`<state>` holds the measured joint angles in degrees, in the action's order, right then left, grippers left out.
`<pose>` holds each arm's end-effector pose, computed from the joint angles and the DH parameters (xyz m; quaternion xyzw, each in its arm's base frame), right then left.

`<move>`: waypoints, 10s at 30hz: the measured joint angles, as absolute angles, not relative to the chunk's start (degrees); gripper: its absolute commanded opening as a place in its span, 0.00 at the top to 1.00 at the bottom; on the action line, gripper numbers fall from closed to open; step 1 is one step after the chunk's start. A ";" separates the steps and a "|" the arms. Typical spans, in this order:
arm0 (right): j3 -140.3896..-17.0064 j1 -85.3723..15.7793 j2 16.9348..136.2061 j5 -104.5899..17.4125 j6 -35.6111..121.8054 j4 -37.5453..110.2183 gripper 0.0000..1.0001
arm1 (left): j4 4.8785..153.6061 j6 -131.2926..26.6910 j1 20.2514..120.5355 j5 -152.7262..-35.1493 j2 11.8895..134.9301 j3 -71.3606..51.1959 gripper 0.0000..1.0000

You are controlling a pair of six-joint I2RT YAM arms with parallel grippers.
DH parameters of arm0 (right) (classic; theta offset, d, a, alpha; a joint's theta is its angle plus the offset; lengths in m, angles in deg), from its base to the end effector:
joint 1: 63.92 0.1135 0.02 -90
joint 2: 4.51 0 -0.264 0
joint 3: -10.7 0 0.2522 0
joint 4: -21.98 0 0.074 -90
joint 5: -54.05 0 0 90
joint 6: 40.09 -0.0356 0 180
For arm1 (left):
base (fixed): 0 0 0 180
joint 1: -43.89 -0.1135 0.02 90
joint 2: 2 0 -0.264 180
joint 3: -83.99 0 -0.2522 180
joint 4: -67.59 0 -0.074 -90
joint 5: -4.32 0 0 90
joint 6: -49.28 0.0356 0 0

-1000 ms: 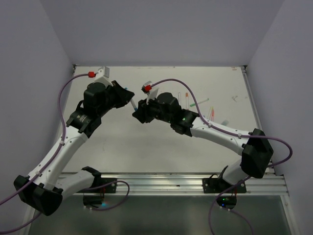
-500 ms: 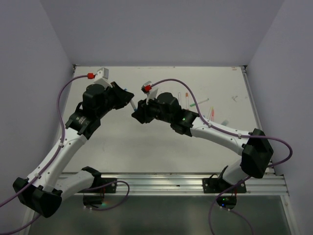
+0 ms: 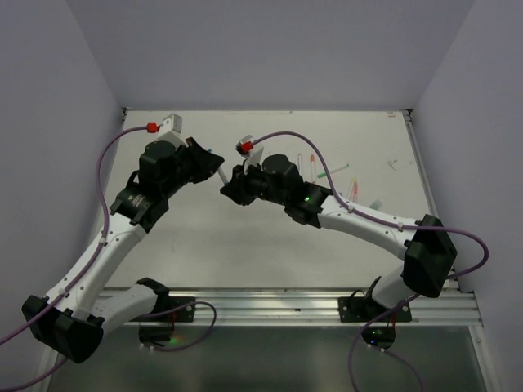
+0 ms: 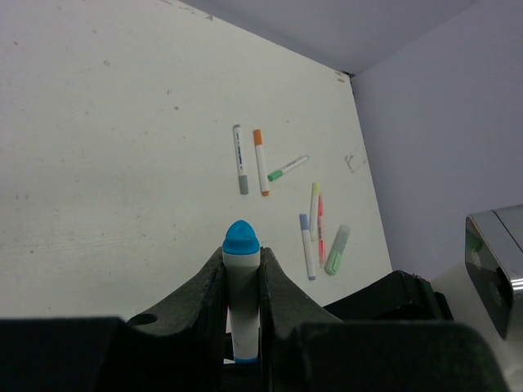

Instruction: Open the pen caps

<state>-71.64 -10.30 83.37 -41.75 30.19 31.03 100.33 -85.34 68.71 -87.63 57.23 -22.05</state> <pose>0.2149 0.2977 0.3254 -0.2600 0.7468 0.3969 0.4660 0.2110 -0.0989 0.3706 -0.1292 0.7986 -0.3460 0.4752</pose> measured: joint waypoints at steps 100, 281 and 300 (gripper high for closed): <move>-56.38 -10.67 92.52 -39.65 23.67 29.89 1.00 | 111.61 -66.76 53.92 -81.23 123.56 13.06 0.49; -58.61 -11.87 75.98 -36.31 26.65 27.80 0.44 | 96.90 -88.27 74.83 -84.20 66.03 -23.86 1.00; -59.18 -12.55 78.10 -38.78 26.97 25.74 0.87 | 95.32 -88.27 74.83 -86.12 65.97 -23.86 1.00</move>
<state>-59.18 -12.55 78.10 -38.78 26.97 25.74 95.32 -88.27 74.83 -86.12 65.97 -23.86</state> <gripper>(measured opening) 0.220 0.155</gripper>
